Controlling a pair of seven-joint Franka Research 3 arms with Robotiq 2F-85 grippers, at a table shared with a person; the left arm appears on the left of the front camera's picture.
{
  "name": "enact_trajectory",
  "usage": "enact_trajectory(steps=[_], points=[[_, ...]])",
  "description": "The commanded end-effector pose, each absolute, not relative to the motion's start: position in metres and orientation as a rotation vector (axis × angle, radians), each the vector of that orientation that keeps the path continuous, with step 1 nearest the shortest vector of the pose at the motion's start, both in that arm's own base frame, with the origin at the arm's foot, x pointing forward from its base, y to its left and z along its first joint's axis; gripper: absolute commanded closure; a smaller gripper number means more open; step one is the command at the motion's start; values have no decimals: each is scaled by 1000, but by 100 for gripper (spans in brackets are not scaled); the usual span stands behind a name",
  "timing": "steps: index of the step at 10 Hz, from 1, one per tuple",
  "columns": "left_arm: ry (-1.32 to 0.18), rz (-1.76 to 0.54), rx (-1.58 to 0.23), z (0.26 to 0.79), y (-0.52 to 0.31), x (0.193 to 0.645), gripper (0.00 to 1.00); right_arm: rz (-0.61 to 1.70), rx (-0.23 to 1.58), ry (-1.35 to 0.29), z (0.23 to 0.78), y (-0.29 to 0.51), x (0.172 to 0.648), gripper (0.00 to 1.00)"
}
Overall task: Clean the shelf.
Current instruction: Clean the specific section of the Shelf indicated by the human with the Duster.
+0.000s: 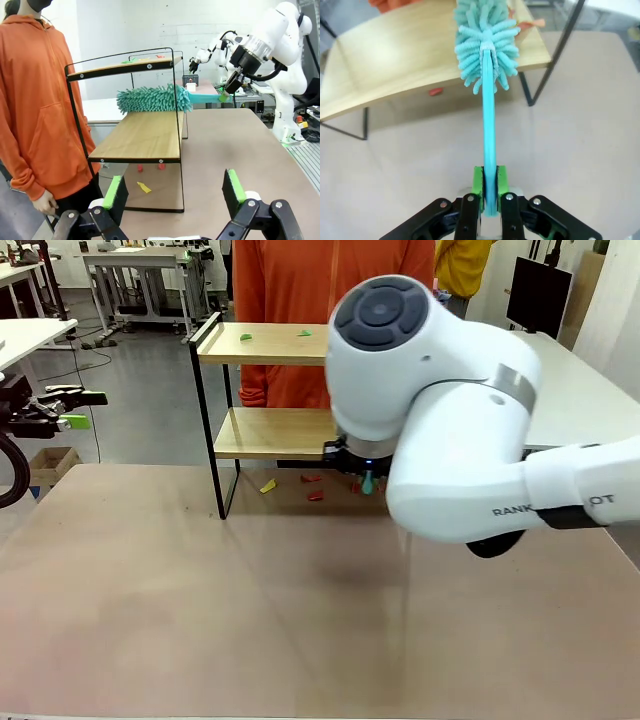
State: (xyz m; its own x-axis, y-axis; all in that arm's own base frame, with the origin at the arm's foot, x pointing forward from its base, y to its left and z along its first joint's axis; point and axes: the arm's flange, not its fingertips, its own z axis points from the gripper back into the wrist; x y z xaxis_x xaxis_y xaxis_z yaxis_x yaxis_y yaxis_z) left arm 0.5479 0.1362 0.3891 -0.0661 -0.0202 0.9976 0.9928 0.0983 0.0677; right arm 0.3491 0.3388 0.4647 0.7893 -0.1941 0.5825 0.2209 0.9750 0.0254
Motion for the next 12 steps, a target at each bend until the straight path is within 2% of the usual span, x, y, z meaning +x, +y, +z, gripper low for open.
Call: enact_trajectory(steps=[1,3,4,5,7,8,10,12], points=[[-1306,-1203,-1090,391,136,546,0,-227,-41,-597,466,308,349,100],[-1306,-1203,-1090,391,136,546,0,-245,-60,-620,474,289,346,100],[-1306,-1203,-1090,391,136,546,0,-253,47,-685,486,295,338,100],[-1306,-1203,-1090,391,136,546,0,-249,-76,-624,467,301,352,100],[-1306,-1203,-1090,391,136,546,0,-249,-76,-624,467,301,352,100],[-1306,-1203,-1090,391,136,546,0,-248,-48,-652,474,302,346,86],[-1306,-1203,-1090,391,136,546,0,-219,95,-765,491,274,336,86],[-1306,-1203,-1090,391,136,546,0,-166,228,-776,500,244,324,86]])
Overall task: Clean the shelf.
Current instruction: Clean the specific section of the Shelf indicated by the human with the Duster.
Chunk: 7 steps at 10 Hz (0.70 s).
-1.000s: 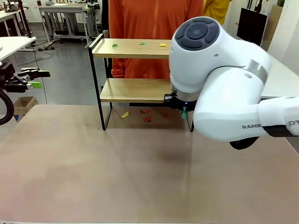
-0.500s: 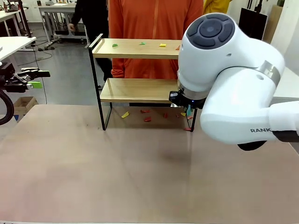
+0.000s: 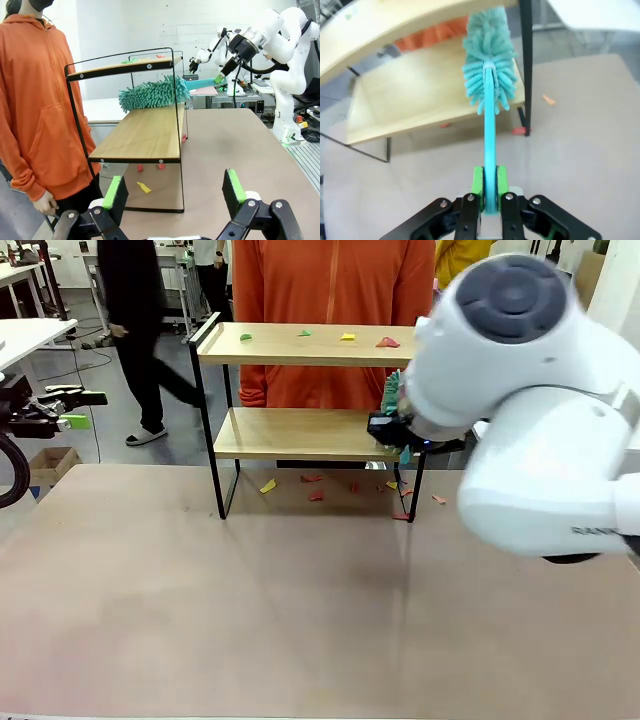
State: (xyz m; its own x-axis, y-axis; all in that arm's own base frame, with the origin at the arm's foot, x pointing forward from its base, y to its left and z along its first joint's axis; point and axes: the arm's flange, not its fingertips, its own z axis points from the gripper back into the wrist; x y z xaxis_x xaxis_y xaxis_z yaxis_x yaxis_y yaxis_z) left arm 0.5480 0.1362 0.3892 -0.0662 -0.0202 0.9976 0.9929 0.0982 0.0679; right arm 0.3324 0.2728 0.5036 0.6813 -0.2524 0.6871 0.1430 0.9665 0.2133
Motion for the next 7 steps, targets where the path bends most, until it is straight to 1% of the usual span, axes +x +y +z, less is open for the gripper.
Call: enact_trajectory(steps=[1,3,7], points=[[-1306,-1203,-1090,391,136,546,0,-136,268,-779,505,235,316,86],[-1306,-1203,-1090,391,136,546,0,-64,363,-799,515,218,305,86],[-1306,-1203,-1090,391,136,546,0,112,542,-778,533,204,288,86]])
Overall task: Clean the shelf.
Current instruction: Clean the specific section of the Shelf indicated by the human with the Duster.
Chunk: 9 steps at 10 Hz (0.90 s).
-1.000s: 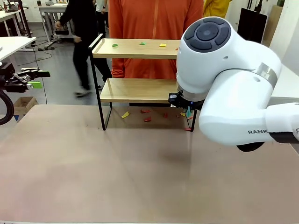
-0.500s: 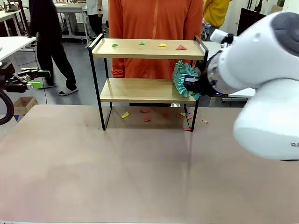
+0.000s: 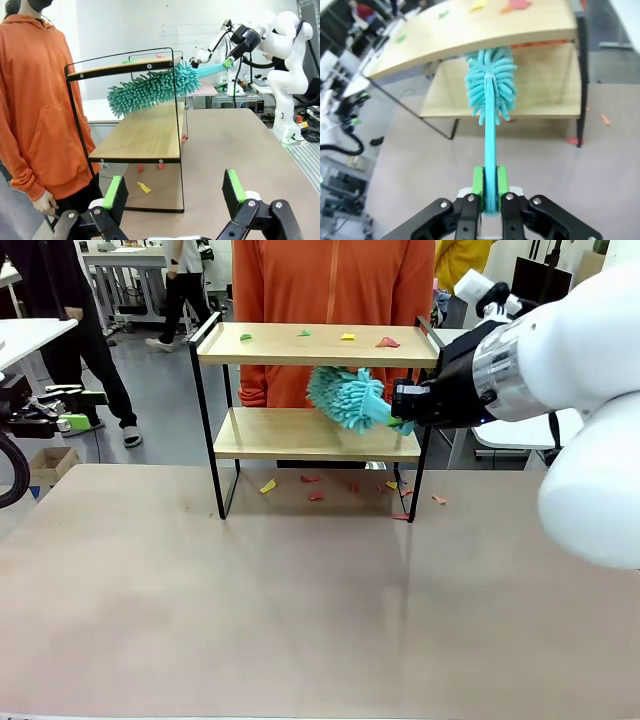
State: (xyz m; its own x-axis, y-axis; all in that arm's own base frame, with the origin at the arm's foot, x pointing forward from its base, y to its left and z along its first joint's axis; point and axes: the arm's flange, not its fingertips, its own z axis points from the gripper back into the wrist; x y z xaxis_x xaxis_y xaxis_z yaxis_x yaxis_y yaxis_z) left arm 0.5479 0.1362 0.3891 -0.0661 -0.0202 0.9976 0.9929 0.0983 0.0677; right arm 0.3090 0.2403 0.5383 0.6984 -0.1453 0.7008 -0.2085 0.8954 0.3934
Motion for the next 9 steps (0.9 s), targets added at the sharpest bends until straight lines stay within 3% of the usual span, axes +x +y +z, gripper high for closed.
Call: enact_trajectory(steps=[1,9], points=[[-1306,-1203,-1090,391,136,546,0,170,580,-761,535,202,283,86],[-1306,-1203,-1090,391,136,546,0,509,694,-476,541,128,247,86]])
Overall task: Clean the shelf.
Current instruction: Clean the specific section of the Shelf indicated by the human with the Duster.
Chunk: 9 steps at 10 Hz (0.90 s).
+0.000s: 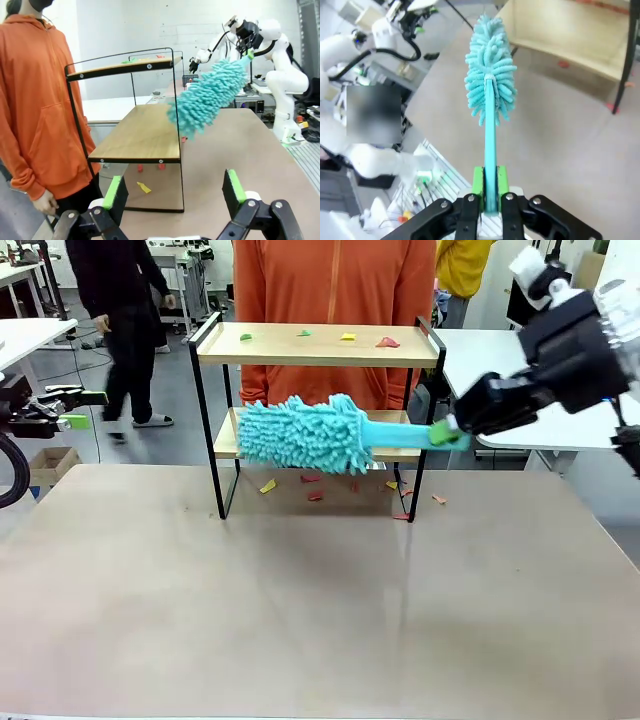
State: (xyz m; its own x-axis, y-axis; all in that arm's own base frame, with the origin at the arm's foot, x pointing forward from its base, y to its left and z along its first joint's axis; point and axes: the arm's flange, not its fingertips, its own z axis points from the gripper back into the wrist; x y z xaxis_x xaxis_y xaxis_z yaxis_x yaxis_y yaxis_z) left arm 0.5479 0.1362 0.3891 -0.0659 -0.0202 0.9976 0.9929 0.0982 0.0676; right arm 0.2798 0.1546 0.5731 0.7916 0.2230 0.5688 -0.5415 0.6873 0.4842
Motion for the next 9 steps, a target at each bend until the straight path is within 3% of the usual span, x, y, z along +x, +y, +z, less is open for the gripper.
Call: enact_trajectory(steps=[1,5,8,9], points=[[-1306,-1203,-1090,391,136,546,0,556,700,-427,538,118,246,86],[-1306,-1203,-1090,391,136,546,0,643,696,-280,530,71,251,86],[-1306,-1203,-1090,391,136,546,0,650,686,-258,519,61,258,86],[-1306,-1203,-1090,391,136,546,0,627,674,-250,538,70,268,86]])
